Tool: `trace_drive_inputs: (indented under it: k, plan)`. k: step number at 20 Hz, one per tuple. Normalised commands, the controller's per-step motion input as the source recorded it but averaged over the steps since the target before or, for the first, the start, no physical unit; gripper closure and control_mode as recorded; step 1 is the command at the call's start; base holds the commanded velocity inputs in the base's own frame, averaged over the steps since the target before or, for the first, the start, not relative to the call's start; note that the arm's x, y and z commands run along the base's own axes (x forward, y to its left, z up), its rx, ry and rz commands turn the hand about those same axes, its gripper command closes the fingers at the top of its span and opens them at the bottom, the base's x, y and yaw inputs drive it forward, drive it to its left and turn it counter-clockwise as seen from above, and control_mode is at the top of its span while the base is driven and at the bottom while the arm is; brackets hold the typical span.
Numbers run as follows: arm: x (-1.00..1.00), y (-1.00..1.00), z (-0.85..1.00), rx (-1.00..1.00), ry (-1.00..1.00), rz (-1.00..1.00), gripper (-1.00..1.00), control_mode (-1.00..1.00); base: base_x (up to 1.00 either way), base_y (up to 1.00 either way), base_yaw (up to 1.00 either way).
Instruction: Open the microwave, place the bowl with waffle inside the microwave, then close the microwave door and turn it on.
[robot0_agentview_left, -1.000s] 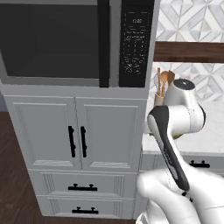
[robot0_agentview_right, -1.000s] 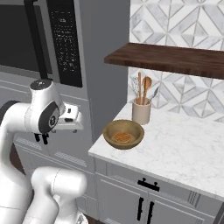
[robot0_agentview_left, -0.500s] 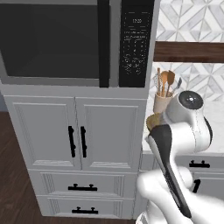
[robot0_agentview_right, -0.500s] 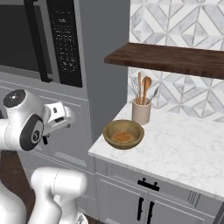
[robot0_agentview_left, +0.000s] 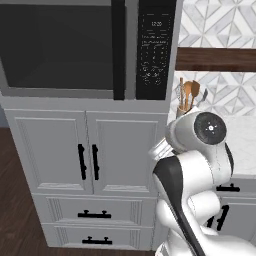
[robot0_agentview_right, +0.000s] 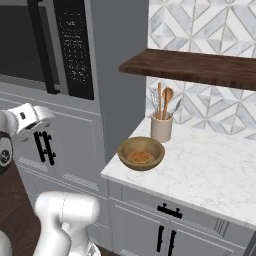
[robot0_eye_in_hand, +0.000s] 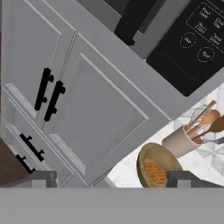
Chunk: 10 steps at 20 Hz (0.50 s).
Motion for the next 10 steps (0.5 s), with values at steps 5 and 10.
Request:
trace_drive_inputs:
  k: [5, 10]
  plan:
    - [0.00, 0.48, 0.13, 0.00, -0.34, 0.00, -1.00, -1.00, 0.00, 0.00, 0.00]
    - [0.00, 0.49, 0.16, 0.00, -0.28, 0.00, -1.00, -1.00, 0.00, 0.00, 0.00]
